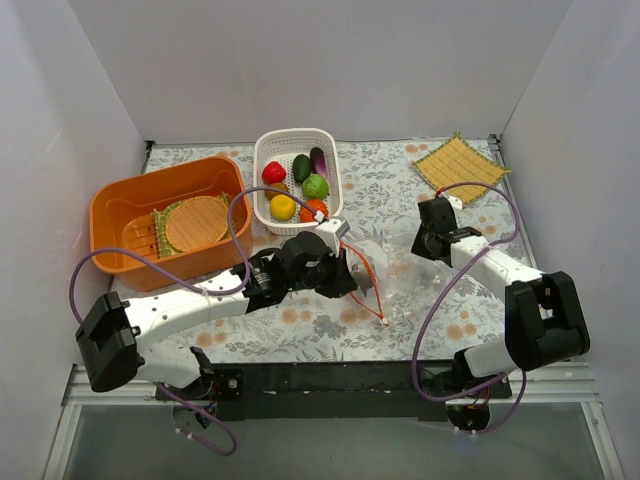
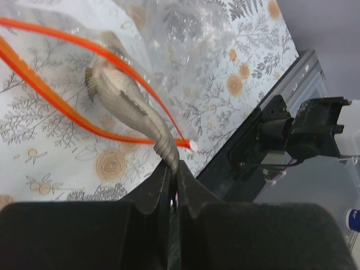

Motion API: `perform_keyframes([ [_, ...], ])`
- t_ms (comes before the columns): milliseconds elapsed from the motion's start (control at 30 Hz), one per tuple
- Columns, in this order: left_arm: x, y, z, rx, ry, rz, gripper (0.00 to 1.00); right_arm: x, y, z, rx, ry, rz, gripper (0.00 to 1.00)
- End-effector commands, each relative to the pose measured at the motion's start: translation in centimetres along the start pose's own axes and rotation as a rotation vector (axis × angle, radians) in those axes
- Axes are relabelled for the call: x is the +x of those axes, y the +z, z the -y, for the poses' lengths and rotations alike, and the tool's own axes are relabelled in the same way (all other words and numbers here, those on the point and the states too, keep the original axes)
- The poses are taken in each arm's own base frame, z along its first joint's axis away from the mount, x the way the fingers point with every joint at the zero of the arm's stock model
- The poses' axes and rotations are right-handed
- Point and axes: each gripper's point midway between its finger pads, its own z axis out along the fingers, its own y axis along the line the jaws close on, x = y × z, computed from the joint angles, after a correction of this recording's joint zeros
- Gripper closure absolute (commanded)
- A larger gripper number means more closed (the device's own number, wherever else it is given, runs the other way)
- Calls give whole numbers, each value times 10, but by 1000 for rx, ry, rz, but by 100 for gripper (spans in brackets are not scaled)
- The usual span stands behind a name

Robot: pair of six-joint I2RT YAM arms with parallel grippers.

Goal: Open the zip-top bag and remove the fake food

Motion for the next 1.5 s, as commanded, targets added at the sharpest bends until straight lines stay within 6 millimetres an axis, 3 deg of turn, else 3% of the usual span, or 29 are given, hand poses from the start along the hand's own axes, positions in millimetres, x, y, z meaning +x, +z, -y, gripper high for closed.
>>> perform_keyframes([
  [0,-14,-32,14,3,13,-2,100,-31,4,-5,32,34,83,99],
  [167,-31,-55,-1,-141,-22,40,100,-31,9,4,57,41,78,99],
  [400,-64,-71,-1,-219,-21,121,100,-30,9,9,46,48,69,99],
  [500,-90,-71,-12,-289,-15,177,100,-29,4,8,33,53,77,99],
  [567,-121,-74,-22,-332,-27,259,100,-23,3,11,29,51,68,99],
  [667,-158,-69,-51,-407,-47,348,100,-17,-2,13,19,44,63,99],
  [700,-170,-66,-70,-452,-51,372,100,-17,-5,14,14,44,67,99],
  [800,-206,-60,-90,-483,-60,470,100,-11,-9,14,-9,40,67,99],
  [833,-215,-48,-112,-528,-65,474,100,-9,-9,15,-9,35,64,99],
  [867,-230,-48,-117,-535,-66,502,100,-7,-10,15,-15,30,60,99],
  [900,-241,-47,-135,-575,-70,523,100,-7,-11,16,-17,21,63,99],
  [967,-251,-29,-166,-628,-79,514,100,-6,-12,16,-26,15,59,99],
  [1033,-278,-31,-184,-633,-88,571,100,-5,-13,16,-32,3,59,99],
  [1067,-277,-19,-201,-649,-83,552,100,-3,-13,16,-32,0,57,99],
  [1100,-287,-20,-212,-645,-92,564,100,-5,-15,15,-41,-1,63,99],
  [1200,-281,-2,-243,-671,-118,519,98,-7,-17,15,-38,-13,66,99],
  [1267,-274,7,-248,-660,-124,495,72,-11,-19,15,-38,-19,76,99],
  [1333,-262,13,-252,-655,-131,471,58,-12,-22,15,-42,-23,83,99],
  [1367,-257,13,-255,-666,-139,465,42,-13,-24,13,-56,-25,84,99],
  [1400,-255,9,-253,-664,-164,472,34,-14,-25,12,-62,-27,85,97],
  [1433,-243,9,-256,-672,-175,451,26,-13,-27,12,-63,-31,78,93],
  [1467,-240,7,-255,-668,-185,447,17,-16,-30,9,-78,-33,84,80],
])
